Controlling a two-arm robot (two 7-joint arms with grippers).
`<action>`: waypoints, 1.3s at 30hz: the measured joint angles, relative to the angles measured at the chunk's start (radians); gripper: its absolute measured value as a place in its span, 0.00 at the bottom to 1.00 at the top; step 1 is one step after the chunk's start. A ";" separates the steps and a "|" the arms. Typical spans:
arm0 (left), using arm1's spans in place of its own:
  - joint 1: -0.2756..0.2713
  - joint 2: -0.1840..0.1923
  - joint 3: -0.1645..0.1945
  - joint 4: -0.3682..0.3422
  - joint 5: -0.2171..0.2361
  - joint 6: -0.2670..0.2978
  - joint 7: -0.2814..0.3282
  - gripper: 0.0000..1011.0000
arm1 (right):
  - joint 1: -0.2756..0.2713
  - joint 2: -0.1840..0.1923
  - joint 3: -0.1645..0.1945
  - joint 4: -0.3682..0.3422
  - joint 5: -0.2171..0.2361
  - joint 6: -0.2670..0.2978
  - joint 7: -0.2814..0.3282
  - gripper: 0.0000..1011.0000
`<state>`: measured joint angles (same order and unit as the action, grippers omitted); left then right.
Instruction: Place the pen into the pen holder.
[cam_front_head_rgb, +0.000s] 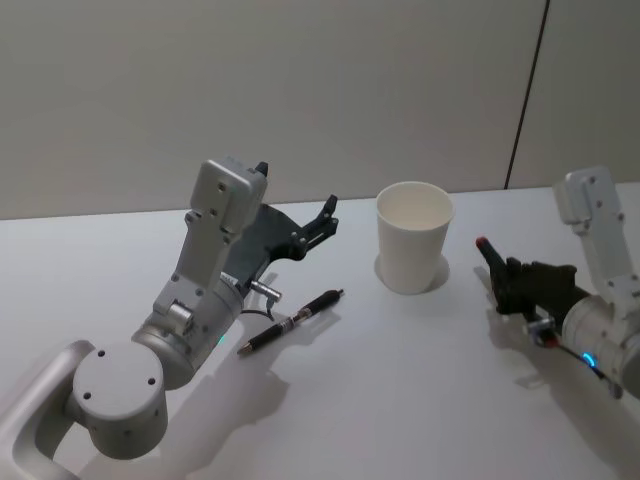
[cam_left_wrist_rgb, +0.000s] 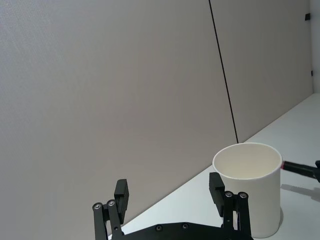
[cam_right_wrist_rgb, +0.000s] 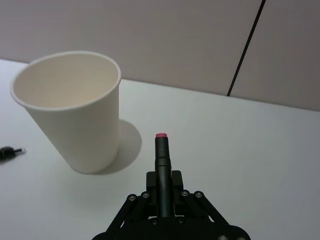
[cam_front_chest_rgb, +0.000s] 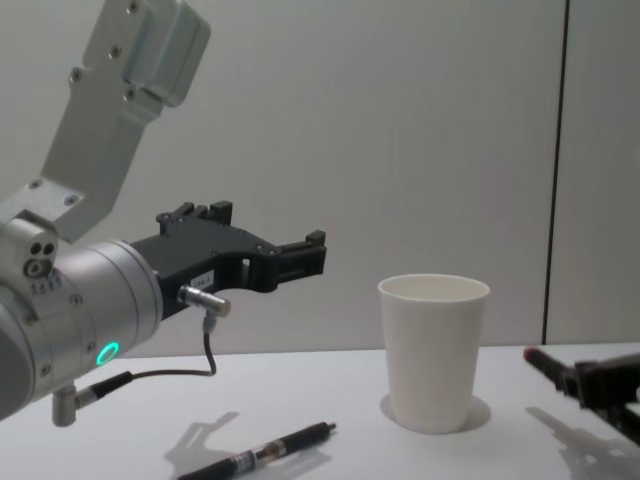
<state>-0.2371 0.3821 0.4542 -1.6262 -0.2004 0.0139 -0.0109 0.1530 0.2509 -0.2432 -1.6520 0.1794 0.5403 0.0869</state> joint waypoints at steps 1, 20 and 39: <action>0.000 0.000 0.000 0.000 0.000 0.000 0.000 0.99 | -0.001 0.001 0.002 -0.003 0.002 -0.008 -0.001 0.16; 0.000 0.000 0.000 0.000 0.000 0.000 0.000 0.99 | -0.035 0.027 0.049 -0.083 0.071 -0.250 -0.027 0.16; 0.000 0.000 0.000 0.000 0.000 0.000 0.000 0.99 | 0.011 0.020 0.074 -0.068 0.086 -0.516 0.024 0.16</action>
<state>-0.2371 0.3821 0.4542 -1.6262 -0.2004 0.0139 -0.0109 0.1639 0.2706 -0.1693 -1.7204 0.2653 0.0243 0.1113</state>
